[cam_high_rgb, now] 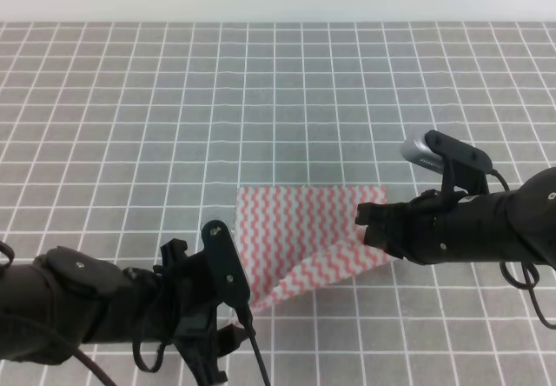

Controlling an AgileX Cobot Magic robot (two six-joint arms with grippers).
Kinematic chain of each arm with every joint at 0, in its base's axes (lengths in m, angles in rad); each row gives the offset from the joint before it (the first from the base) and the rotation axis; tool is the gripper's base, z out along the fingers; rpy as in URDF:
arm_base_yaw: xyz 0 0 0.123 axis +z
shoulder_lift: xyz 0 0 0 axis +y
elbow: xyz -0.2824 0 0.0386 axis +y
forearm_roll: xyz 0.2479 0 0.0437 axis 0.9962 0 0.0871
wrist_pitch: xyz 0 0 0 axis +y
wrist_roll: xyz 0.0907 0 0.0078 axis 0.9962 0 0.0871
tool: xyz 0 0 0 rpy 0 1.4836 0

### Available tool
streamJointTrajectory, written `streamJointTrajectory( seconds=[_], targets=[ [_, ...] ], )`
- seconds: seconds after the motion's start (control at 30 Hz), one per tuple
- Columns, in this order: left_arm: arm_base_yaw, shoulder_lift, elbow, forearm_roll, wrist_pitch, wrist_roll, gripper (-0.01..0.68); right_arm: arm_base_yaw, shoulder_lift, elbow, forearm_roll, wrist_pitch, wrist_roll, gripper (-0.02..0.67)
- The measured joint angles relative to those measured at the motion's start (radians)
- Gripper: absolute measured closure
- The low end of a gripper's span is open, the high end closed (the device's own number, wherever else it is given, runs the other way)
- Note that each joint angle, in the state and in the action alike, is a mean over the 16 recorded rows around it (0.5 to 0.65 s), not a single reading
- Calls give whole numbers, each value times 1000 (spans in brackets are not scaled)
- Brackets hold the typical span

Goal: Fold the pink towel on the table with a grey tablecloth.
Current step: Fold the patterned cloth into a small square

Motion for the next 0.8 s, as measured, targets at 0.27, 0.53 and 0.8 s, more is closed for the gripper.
streamJointTrajectory(
  seconds=[0.27,0.53,0.8],
  targets=[
    [0,0,-3,-3,-7,18,267,0,-1,0,0,0,-1,663],
    [0,-2,-3,-3,-10,75,318,0,-3,1,0,2,-2,663],
    [1,-4,-2,-3,-9,128,443,0,0,0,0,2,-5,663]
  ],
)
